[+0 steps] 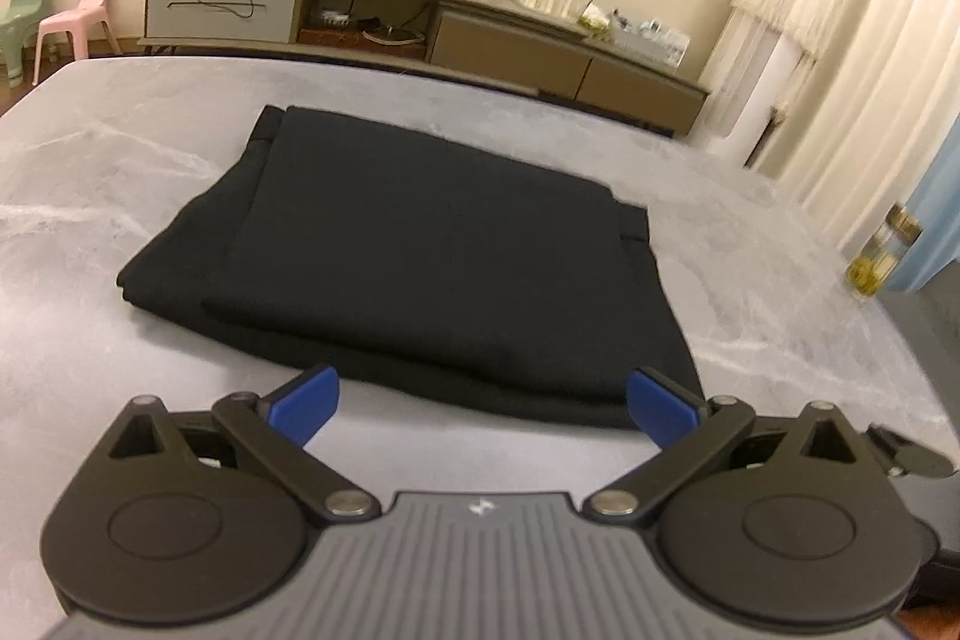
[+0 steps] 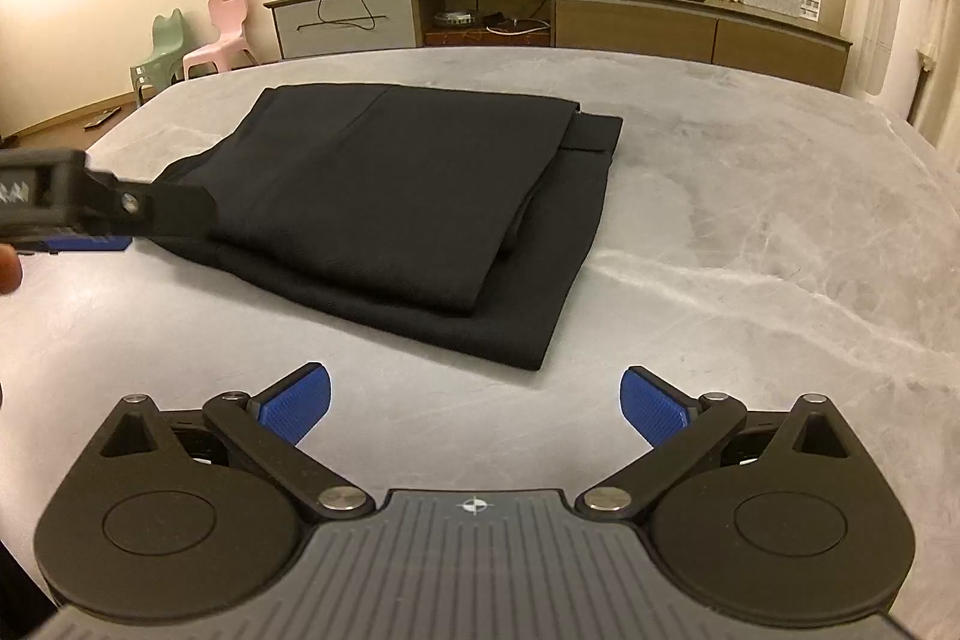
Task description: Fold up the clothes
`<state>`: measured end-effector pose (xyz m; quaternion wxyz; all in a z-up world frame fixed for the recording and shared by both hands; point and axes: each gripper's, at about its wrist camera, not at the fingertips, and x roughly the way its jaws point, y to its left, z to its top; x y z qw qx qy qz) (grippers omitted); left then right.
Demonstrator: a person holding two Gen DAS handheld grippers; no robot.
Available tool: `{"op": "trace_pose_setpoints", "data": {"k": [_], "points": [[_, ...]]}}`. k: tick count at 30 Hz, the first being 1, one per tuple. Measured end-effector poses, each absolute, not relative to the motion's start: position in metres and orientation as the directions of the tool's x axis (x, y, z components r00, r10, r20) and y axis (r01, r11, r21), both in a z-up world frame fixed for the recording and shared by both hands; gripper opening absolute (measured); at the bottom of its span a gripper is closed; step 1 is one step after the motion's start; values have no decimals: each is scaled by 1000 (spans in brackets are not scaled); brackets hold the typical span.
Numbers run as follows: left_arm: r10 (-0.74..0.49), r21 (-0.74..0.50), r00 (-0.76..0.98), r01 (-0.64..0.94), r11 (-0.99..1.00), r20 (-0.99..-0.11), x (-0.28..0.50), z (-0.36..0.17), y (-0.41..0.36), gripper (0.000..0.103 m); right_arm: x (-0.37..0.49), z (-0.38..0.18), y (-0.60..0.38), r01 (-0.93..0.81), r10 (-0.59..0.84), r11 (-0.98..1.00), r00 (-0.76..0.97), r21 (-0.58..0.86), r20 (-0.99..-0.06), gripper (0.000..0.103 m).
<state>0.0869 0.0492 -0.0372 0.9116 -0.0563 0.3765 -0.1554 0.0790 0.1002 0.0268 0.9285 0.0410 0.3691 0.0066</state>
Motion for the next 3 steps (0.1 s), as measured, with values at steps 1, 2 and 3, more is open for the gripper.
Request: {"op": "trace_pose_setpoints", "data": {"k": [1, 2, 3], "points": [[-315, -205, 667, 240, 949, -675, 86, -38, 45, 103, 79, 27, 99, 21, 40, 997, 729, 80, -683, 102], [-306, -191, 666, 242, 951, -680, 85, -38, 41, 103, 80, 26, 98, 24, 39, 996, 730, 83, -682, 102], [-298, -178, 666, 244, 953, -684, 83, -38, 38, 103, 80, 26, 96, 27, 39, 996, 731, 87, -681, 102]]}}
